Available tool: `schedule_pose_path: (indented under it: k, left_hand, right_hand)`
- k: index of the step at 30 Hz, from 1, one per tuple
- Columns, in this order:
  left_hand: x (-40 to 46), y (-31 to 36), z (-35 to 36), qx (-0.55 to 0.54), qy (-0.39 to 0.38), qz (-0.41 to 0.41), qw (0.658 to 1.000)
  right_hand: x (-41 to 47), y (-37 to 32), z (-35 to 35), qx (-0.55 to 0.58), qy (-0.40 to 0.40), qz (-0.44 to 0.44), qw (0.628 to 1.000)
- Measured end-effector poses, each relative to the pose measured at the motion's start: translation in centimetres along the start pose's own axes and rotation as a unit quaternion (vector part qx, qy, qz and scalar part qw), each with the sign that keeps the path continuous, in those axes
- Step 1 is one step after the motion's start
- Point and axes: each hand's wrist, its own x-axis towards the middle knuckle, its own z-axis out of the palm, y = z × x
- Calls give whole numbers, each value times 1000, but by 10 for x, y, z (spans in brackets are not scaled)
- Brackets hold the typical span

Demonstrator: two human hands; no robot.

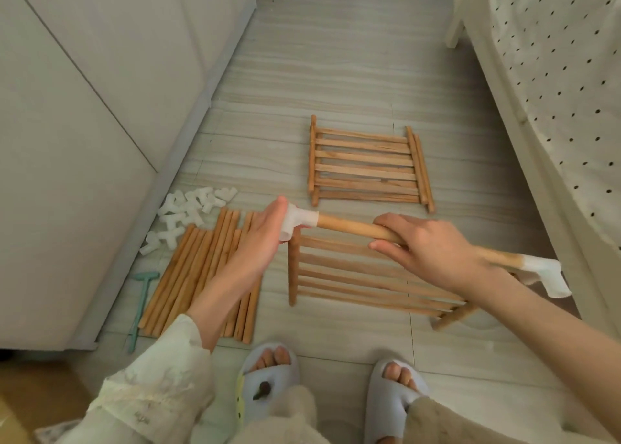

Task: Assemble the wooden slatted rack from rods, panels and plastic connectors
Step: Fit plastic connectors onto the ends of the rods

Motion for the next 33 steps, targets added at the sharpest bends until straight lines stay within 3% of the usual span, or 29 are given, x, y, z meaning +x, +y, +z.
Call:
schedule_pose_path:
  k: [6,13,26,33]
  left_hand:
    - [-2,2,15,41,-55,10,998]
    - [-10,-8,25,-17,0,56,998]
    - [-16,-13,26,-66,-21,75,995]
    - [1,-11,30,-95,-64,22,993]
  right_hand:
    - [3,-13,5,0,40,-27,999]
    - [0,-22,7,30,-27,41,998]
    - [7,-25,-3,173,-131,80,973]
    - [14,-13,-5,123,-98,104,982]
